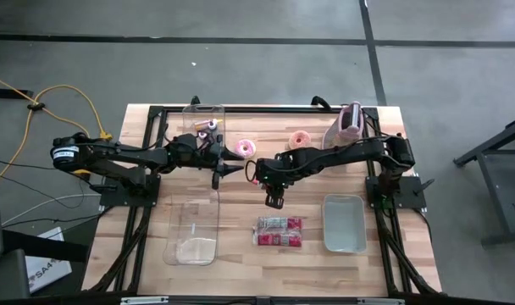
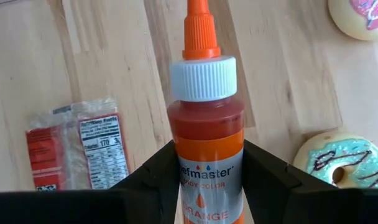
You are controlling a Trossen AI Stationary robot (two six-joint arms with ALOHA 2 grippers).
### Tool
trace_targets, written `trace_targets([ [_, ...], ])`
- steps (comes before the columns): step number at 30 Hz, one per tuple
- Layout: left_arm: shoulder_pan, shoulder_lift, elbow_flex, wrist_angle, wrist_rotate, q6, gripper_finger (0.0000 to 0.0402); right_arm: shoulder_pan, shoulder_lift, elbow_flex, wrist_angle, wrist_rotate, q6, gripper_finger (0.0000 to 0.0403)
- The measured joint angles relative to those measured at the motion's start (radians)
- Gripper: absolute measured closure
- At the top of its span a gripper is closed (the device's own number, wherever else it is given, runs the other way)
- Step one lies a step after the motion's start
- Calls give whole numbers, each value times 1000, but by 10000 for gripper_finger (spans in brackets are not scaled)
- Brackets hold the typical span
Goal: Pick & Place Food Item
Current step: Put the orange food coloring bottle into the top transparent bin
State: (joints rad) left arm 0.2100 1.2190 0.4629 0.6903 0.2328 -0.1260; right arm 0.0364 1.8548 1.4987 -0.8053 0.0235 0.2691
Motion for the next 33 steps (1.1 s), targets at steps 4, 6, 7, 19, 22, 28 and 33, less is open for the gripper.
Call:
trace_targets([
  [4,0,0,0,-84,64,6,254,2,-19,0,3,-4,-5,265],
  [6,0,0,0,-102,83,5,254,3,-33,-2,-6,-6,-4,265],
  [7,0,0,0,-101,97,5,254,3,-37,-2,2,-4,-5,265],
  [19,-104,5,0,-35,110,124,254,10,-52,0,108,-8,-13,265],
  [22,-126,5,0,-26,38,130,254,10,-52,0,127,-7,-13,265],
  [28,-125,5,0,-16,-31,130,254,10,-52,0,144,-24,-13,265],
  [33,-126,5,0,-10,-31,129,254,10,-52,0,179,-23,-21,265],
])
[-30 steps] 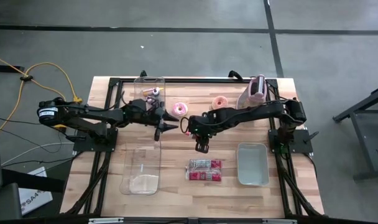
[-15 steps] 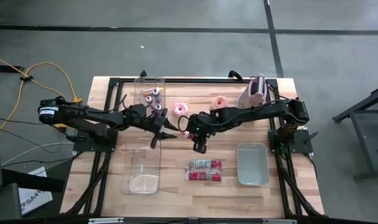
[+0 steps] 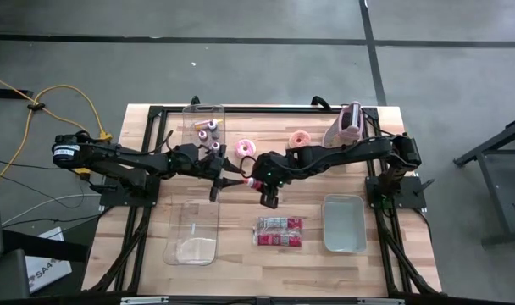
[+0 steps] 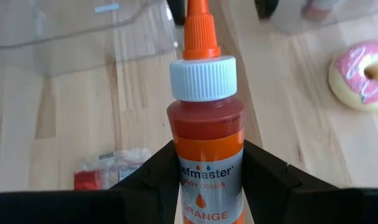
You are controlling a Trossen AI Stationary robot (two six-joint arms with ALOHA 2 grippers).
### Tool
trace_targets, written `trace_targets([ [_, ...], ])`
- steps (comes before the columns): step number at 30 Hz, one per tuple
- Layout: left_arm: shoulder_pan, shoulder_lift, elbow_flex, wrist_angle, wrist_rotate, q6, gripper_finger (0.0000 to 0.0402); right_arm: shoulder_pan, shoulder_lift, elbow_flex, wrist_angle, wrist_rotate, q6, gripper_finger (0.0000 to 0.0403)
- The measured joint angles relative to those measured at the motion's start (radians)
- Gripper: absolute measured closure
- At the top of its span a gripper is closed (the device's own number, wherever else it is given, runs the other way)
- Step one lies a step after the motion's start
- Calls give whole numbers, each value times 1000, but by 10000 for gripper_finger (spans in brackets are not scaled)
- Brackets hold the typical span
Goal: Pick & Place Food Item
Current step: Put the orange food coloring bottle into the top transparent bin
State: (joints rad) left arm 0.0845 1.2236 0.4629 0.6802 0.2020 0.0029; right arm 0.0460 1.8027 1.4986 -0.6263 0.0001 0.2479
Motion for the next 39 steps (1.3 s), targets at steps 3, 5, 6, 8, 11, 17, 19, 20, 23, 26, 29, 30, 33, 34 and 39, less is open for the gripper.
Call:
trace_targets([
  [3,0,0,0,7,0,-1,254,-1,0,0,34,1,-19,265],
  [5,0,0,0,11,2,-3,254,-1,0,0,45,2,-35,265],
  [6,0,0,0,13,2,-3,254,-1,0,0,52,4,-42,265],
  [8,0,0,0,16,3,-3,254,-1,0,-1,63,17,-49,265],
  [11,0,0,0,15,4,-3,254,-1,0,-1,63,51,-66,265],
  [17,0,0,0,15,7,-3,254,-2,0,-1,66,74,-71,265],
  [19,0,0,0,16,5,-3,254,-2,1,-1,66,76,-71,265],
  [20,0,0,0,17,5,-3,254,-2,1,-1,67,76,-71,265],
  [23,0,0,0,21,4,-3,254,-2,1,-1,69,75,-71,265],
  [26,0,0,0,24,5,-3,248,-2,1,-1,70,75,-70,265],
  [29,0,0,0,24,5,-3,231,-2,1,-1,70,75,-70,265],
  [30,0,0,0,24,5,-3,225,-2,1,-1,70,75,-70,265],
  [33,0,0,0,25,5,-3,212,-2,1,-1,71,75,-70,265],
  [34,0,0,0,24,6,-2,209,-2,1,-1,77,78,-69,265],
  [39,-4,0,0,21,25,-2,206,-3,1,2,90,80,-69,265],
])
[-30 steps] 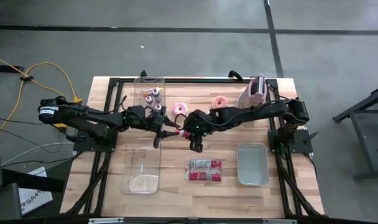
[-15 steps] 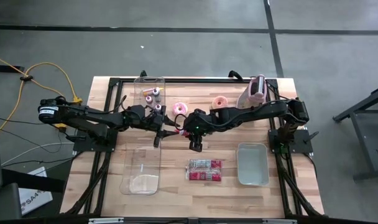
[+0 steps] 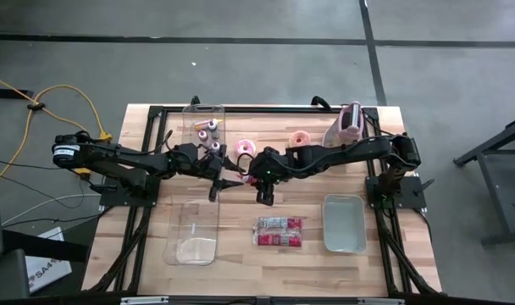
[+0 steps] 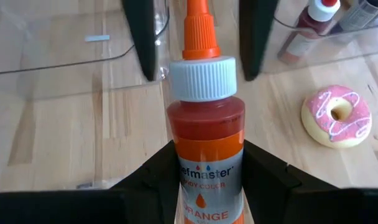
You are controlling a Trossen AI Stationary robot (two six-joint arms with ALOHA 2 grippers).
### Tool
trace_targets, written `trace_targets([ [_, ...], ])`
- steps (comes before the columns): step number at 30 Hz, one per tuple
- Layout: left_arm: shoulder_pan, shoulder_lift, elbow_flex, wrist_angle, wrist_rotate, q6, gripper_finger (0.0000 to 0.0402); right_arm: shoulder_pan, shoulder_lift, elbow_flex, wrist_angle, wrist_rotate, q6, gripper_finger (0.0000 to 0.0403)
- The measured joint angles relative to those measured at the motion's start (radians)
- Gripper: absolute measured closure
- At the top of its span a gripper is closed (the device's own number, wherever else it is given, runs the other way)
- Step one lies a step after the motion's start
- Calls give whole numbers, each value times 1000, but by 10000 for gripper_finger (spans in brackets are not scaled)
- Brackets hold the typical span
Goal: Pick & Place Food Item
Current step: Put the orange food coloring bottle into the top transparent bin
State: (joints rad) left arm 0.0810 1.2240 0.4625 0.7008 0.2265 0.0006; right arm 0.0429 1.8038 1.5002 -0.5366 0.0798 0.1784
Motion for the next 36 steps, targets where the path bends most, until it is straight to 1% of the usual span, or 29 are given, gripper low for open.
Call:
trace_targets([
  [11,0,0,0,3,10,0,206,0,0,0,25,-3,-13,265],
  [18,0,0,0,5,-21,0,206,0,0,0,49,-3,-19,265],
  [26,0,0,0,33,-22,0,206,0,0,-1,48,-3,-19,265],
  [30,0,0,0,38,-21,0,214,0,0,-1,48,-4,-19,265],
  [36,0,0,0,34,-19,0,243,0,0,-1,48,-3,-19,265],
])
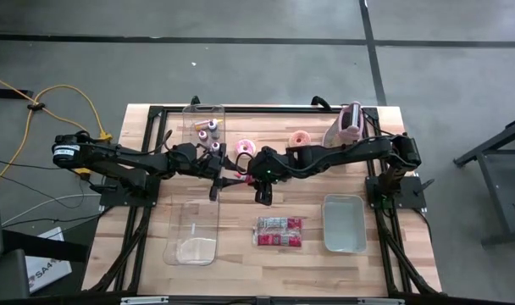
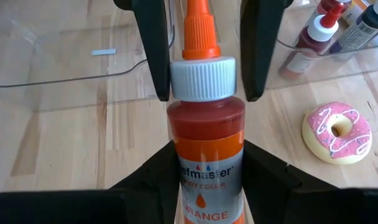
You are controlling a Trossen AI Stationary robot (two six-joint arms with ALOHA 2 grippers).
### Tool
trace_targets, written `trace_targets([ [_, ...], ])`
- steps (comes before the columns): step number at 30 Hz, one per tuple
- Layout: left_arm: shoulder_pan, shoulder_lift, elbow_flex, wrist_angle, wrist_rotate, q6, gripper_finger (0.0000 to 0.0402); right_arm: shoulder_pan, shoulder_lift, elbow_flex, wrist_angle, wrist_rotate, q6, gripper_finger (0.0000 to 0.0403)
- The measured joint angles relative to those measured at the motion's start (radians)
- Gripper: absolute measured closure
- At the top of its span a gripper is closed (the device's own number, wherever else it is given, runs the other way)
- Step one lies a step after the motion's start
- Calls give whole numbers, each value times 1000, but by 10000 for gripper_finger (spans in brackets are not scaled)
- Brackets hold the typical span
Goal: Pick & Place Food Item
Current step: Put the orange food coloring bottle into the top transparent bin
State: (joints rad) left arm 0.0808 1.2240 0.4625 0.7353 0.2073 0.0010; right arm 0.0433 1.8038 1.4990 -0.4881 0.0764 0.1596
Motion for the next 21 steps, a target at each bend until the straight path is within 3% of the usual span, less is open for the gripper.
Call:
trace_targets([
  [11,0,0,0,-1,3,0,254,0,0,0,6,0,0,265],
  [21,0,0,0,-1,2,3,289,0,0,0,6,0,4,265],
])
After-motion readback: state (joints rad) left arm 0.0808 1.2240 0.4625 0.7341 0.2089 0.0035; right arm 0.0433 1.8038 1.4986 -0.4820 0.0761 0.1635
